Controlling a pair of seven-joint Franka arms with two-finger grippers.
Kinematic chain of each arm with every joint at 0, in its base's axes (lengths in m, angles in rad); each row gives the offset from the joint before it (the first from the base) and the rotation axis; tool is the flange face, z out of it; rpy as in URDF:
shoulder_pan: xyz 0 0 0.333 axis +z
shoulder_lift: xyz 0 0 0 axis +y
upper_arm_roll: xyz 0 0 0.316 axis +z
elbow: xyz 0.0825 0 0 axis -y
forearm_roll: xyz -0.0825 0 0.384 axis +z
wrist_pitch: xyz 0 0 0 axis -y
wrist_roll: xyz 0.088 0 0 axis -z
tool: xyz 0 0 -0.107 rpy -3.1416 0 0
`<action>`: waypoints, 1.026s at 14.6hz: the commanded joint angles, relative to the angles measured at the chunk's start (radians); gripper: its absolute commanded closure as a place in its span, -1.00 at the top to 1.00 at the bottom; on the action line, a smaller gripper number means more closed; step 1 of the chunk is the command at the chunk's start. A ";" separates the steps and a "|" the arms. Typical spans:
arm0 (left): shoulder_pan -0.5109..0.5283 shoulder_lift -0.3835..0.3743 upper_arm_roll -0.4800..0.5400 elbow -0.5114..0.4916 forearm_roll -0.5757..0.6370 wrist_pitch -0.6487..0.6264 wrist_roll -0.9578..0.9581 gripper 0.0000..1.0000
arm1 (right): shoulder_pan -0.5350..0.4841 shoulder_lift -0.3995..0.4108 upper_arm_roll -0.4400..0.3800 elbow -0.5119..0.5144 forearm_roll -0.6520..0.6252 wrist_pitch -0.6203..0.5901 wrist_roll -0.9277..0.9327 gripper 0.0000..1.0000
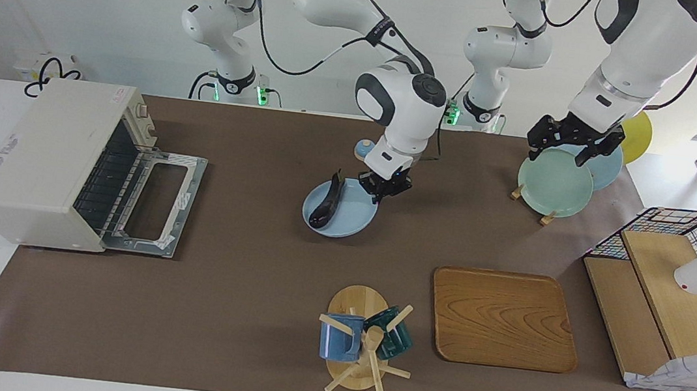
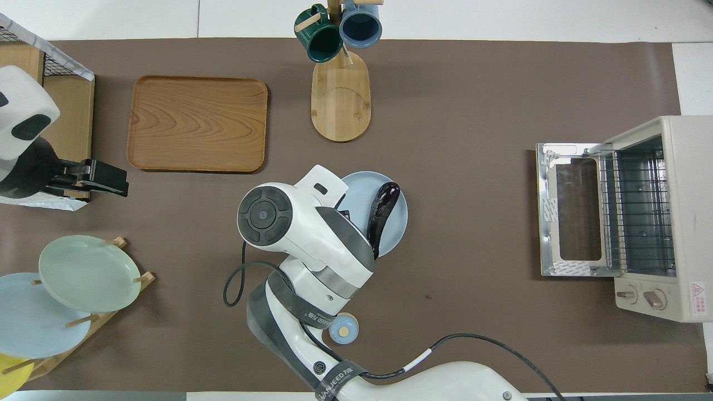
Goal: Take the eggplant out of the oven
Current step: 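Pull the plate out and set it mid-table with the right gripper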
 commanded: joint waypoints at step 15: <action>0.007 -0.038 -0.004 -0.071 -0.011 0.080 -0.012 1.00 | -0.102 -0.109 0.005 -0.033 -0.013 -0.036 -0.079 -0.78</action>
